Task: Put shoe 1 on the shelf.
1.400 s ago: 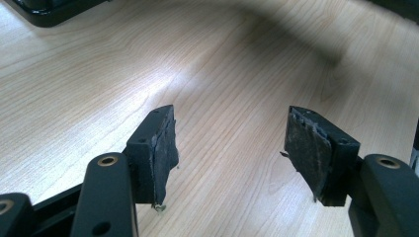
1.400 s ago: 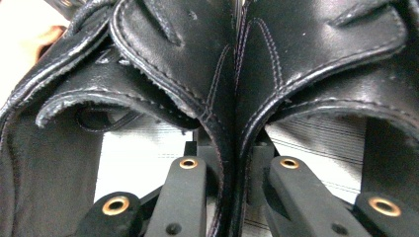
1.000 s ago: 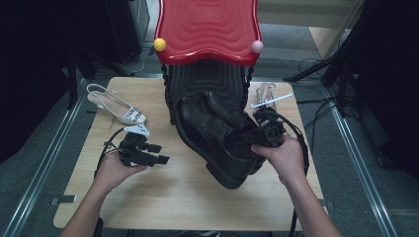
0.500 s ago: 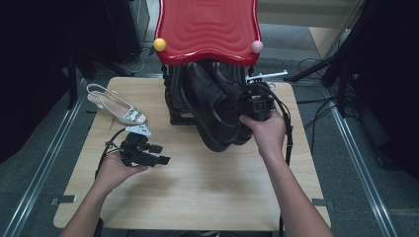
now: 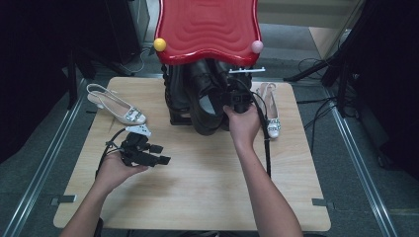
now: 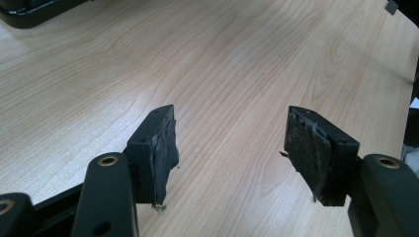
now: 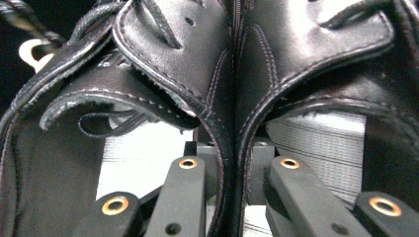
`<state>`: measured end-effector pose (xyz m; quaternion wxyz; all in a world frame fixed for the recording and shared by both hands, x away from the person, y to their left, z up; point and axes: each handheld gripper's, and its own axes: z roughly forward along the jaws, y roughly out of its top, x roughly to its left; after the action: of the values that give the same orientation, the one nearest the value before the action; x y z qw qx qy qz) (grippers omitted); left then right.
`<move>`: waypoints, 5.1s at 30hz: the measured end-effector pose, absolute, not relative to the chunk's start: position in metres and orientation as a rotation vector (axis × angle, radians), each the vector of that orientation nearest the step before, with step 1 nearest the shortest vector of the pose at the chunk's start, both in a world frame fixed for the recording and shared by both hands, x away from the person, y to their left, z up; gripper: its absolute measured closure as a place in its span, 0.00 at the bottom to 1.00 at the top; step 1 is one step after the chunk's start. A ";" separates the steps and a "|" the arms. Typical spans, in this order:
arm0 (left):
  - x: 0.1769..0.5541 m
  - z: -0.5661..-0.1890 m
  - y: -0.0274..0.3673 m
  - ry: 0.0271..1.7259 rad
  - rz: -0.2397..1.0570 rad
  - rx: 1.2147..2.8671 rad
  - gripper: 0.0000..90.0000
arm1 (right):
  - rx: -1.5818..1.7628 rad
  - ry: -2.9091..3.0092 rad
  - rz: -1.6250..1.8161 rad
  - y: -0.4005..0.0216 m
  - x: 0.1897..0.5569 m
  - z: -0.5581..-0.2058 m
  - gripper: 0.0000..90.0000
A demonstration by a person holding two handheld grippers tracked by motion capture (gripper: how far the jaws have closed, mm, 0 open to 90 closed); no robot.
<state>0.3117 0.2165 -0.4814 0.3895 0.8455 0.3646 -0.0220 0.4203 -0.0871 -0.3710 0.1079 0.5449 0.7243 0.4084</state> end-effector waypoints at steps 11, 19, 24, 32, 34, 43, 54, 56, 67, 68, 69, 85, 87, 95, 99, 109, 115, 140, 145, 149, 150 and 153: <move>0.312 -0.480 0.217 0.911 -0.080 2.128 0.42 | 1.660 1.967 1.249 -0.062 0.431 -0.380 0.92; 0.312 -0.480 0.216 0.904 -0.087 2.126 0.42 | 1.673 1.935 1.176 -0.046 0.436 -0.380 0.90; 0.312 -0.480 0.217 0.903 -0.087 2.120 0.42 | 1.654 1.934 1.170 -0.040 0.438 -0.382 0.86; 0.312 -0.479 0.219 0.913 -0.073 2.104 0.43 | 1.602 1.983 1.201 -0.041 0.438 -0.383 0.74; 0.312 -0.478 0.219 0.909 -0.066 2.101 0.43 | 1.588 1.995 1.224 -0.043 0.438 -0.381 0.73; 0.311 -0.472 0.216 0.907 -0.028 2.101 0.50 | 1.474 2.060 1.271 -0.052 0.425 -0.374 0.69; 0.316 -0.442 0.214 0.881 0.001 2.057 0.90 | 1.382 2.158 1.409 -0.076 0.405 -0.368 0.65; 0.320 -0.433 0.212 0.864 0.013 2.065 0.92 | 1.358 2.178 1.418 -0.080 0.400 -0.365 0.65; 0.352 -0.382 0.204 0.806 0.033 2.083 1.00 | 1.201 2.297 1.479 -0.089 0.371 -0.358 0.67; 0.354 -0.377 0.203 0.803 0.050 2.089 1.00 | 1.191 2.309 1.480 -0.089 0.369 -0.358 0.67; 0.357 -0.371 0.202 0.801 0.060 2.092 1.00 | 1.183 2.321 1.480 -0.089 0.367 -0.359 0.67; 0.390 -0.303 0.180 0.745 0.122 2.099 1.00 | 1.143 2.406 1.463 -0.094 0.352 -0.381 0.92; 0.394 -0.293 0.175 0.733 0.138 2.106 1.00 | 1.136 2.424 1.455 -0.094 0.352 -0.384 0.96; 0.414 -0.253 0.157 0.704 0.187 2.111 1.00 | 1.134 2.461 1.439 -0.088 0.353 -0.399 1.00; 0.423 -0.239 0.150 0.688 0.196 2.112 1.00 | 1.122 2.464 1.435 -0.084 0.354 -0.406 1.00; 0.456 -0.225 0.136 0.712 0.192 2.099 1.00 | 1.095 2.454 1.432 -0.072 0.357 -0.413 1.00; 0.470 -0.229 0.129 0.745 0.206 2.121 1.00 | 1.122 2.429 1.395 -0.068 0.364 -0.417 1.00; 0.477 -0.232 0.129 0.725 0.211 2.090 1.00 | 1.176 2.390 1.391 -0.049 0.386 -0.407 1.00; 0.477 -0.232 0.130 0.729 0.213 2.093 1.00 | 1.186 2.372 1.371 -0.039 0.392 -0.404 1.00; 0.477 -0.232 0.130 0.731 0.213 2.093 1.00 | 1.226 2.348 1.381 -0.032 0.399 -0.403 1.00; 0.478 -0.232 0.130 0.731 0.213 2.093 1.00 | 1.240 2.346 1.383 -0.030 0.401 -0.402 1.00; 0.478 -0.232 0.129 0.732 0.214 2.090 1.00 | 1.244 2.343 1.374 -0.022 0.405 -0.401 1.00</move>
<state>0.4780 0.1294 -0.2316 0.4423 0.8425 0.2952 0.0862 0.4050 -0.0215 -0.4006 0.0771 0.4153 0.7819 0.4586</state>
